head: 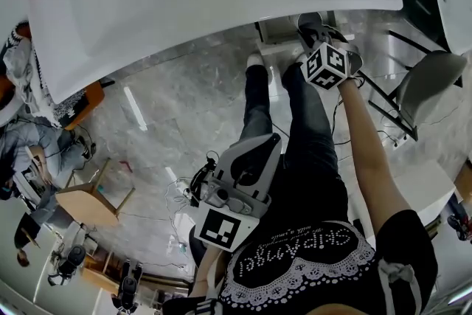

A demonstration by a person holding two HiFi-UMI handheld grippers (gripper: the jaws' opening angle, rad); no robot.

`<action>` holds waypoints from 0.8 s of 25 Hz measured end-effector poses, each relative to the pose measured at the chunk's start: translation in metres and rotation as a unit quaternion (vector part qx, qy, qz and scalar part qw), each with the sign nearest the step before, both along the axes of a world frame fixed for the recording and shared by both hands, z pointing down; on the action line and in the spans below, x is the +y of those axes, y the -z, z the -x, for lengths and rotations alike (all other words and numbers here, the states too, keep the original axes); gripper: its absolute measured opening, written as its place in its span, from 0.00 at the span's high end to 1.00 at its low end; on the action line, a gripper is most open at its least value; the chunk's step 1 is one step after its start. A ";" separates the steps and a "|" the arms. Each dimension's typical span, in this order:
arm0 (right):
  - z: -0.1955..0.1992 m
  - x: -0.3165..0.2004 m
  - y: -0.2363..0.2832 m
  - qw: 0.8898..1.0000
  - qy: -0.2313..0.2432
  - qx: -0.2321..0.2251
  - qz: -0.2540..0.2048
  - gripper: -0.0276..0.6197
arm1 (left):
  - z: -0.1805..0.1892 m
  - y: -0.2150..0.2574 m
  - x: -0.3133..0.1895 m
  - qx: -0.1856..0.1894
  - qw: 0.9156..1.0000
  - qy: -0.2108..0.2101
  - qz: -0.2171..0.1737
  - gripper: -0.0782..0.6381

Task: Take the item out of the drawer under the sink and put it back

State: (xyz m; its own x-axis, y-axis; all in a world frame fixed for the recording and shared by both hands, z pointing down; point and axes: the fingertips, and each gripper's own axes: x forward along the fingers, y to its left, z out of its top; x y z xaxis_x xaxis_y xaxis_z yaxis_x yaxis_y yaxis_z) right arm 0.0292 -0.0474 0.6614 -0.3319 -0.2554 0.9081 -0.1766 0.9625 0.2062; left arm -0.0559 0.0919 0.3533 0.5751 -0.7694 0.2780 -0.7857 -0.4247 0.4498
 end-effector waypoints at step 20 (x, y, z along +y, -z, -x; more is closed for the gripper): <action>0.013 -0.018 -0.037 0.999 0.025 0.030 0.033 0.92 | 0.015 -0.002 -0.003 0.010 0.999 0.036 0.006 0.89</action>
State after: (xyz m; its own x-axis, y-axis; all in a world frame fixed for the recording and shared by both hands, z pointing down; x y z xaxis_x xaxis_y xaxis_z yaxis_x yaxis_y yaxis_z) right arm 0.0159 -0.0653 0.6986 -0.2867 -0.1789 0.9412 -0.1165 0.9816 0.1511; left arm -0.0710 0.0887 0.3554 0.5237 -0.8059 0.2764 -0.8052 -0.3621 0.4696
